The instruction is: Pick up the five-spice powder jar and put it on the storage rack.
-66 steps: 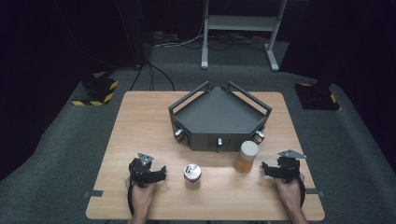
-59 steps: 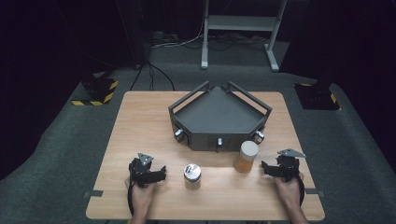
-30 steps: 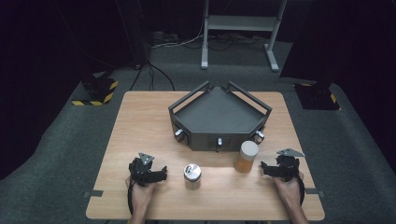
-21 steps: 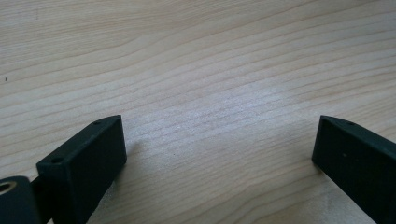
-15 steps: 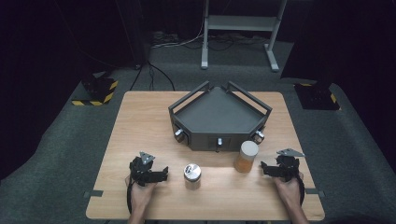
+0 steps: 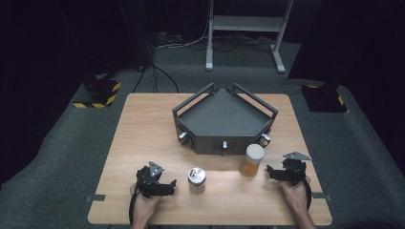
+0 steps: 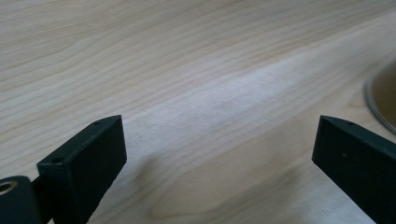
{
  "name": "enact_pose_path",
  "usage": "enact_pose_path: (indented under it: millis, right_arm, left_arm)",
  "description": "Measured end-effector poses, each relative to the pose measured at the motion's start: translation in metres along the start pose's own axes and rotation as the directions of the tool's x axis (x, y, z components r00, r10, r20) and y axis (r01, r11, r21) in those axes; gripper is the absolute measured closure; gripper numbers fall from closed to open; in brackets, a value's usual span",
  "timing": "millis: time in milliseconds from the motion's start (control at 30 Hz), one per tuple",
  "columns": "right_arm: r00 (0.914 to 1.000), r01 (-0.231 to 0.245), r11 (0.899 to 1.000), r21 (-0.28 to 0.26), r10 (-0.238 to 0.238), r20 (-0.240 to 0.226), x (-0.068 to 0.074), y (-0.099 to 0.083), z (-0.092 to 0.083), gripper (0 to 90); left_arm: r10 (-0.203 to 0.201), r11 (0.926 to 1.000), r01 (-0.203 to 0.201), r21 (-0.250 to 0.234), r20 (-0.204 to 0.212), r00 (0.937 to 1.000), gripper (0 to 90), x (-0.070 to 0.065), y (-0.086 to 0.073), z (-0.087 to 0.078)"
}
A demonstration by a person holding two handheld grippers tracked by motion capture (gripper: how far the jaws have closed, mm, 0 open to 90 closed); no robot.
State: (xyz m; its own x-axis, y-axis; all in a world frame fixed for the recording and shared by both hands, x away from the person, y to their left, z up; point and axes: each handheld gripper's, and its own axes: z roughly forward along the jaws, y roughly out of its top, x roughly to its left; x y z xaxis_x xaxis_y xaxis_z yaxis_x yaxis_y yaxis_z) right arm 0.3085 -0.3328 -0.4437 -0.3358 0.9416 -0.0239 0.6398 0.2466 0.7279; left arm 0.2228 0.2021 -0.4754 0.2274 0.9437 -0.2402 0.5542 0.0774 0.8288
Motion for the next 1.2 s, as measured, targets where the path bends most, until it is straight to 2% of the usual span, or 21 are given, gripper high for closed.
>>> enact_pose_path:
  millis: [67,100,133,200,233,267,300,433,500,567,733,1033,1100,1200]
  right_arm:
    - [1.0,0.0,1.0,0.0,0.0,0.0,0.0,0.0,0.0,5.2]
    - [1.0,0.0,1.0,0.0,0.0,0.0,0.0,0.0,0.0,5.2]
    - [1.0,0.0,1.0,0.0,0.0,0.0,0.0,0.0,0.0,5.2]
    - [1.0,0.0,1.0,0.0,0.0,0.0,0.0,0.0,0.0,5.2]
    - [1.0,0.0,1.0,0.0,0.0,0.0,0.0,0.0,0.0,5.2]
    - [1.0,0.0,1.0,0.0,0.0,0.0,0.0,0.0,0.0,5.2]
    - [1.0,0.0,1.0,0.0,0.0,0.0,0.0,0.0,0.0,5.2]
    - [1.0,0.0,1.0,0.0,0.0,0.0,0.0,0.0,0.0,5.2]
    - [1.0,0.0,1.0,0.0,0.0,0.0,0.0,0.0,0.0,5.2]
    - [1.0,0.0,1.0,0.0,0.0,0.0,0.0,0.0,0.0,5.2]
    - [1.0,0.0,1.0,0.0,0.0,0.0,0.0,0.0,0.0,5.3]
    - [1.0,0.0,1.0,0.0,0.0,0.0,0.0,0.0,0.0,5.3]
    - [1.0,0.0,1.0,0.0,0.0,0.0,0.0,0.0,0.0,5.3]
    - [1.0,0.0,1.0,0.0,0.0,0.0,0.0,0.0,0.0,5.3]
  left_arm:
    - [0.019,0.9998,-0.02,0.008,0.031,0.9993,3.2,-0.003,-0.002,-0.003]
    - [0.019,0.9998,-0.02,0.008,0.031,0.9993,3.2,-0.003,-0.002,-0.003]
    - [0.04,0.9991,-0.041,0.014,0.048,0.998,3.2,-0.006,-0.004,-0.004]
    - [0.046,0.9988,-0.047,0.016,0.06,0.9972,3.2,-0.006,-0.005,-0.005]
    - [0.055,0.998,-0.057,0.027,0.083,0.995,3.2,-0.007,-0.006,-0.008]
    - [0.055,0.998,-0.057,0.027,0.083,0.995,3.2,-0.007,-0.006,-0.008]
    - [0.058,0.9977,-0.061,0.028,0.103,0.993,3.1,-0.008,-0.009,-0.01]
    - [0.076,0.9961,-0.081,0.034,0.136,0.9878,3.1,-0.011,-0.012,-0.011]
    - [0.073,0.9964,-0.079,0.033,0.149,0.9861,3.2,-0.013,-0.013,-0.01]
    - [0.081,0.9953,-0.089,0.037,0.171,0.9818,3.3,-0.016,-0.014,-0.009]
    - [0.088,0.9947,-0.097,0.035,0.196,0.9765,3.7,-0.021,-0.016,-0.007]
    - [0.074,0.9969,-0.078,0.009,0.219,0.9728,5.3,-0.027,-0.018,-0.003]
    - [0.084,0.996,-0.088,0.012,0.223,0.9713,5.6,-0.028,-0.017,-0.002]
    - [0.077,0.9967,-0.081,0.008,0.228,0.9705,5.8,-0.03,-0.017,0.001]
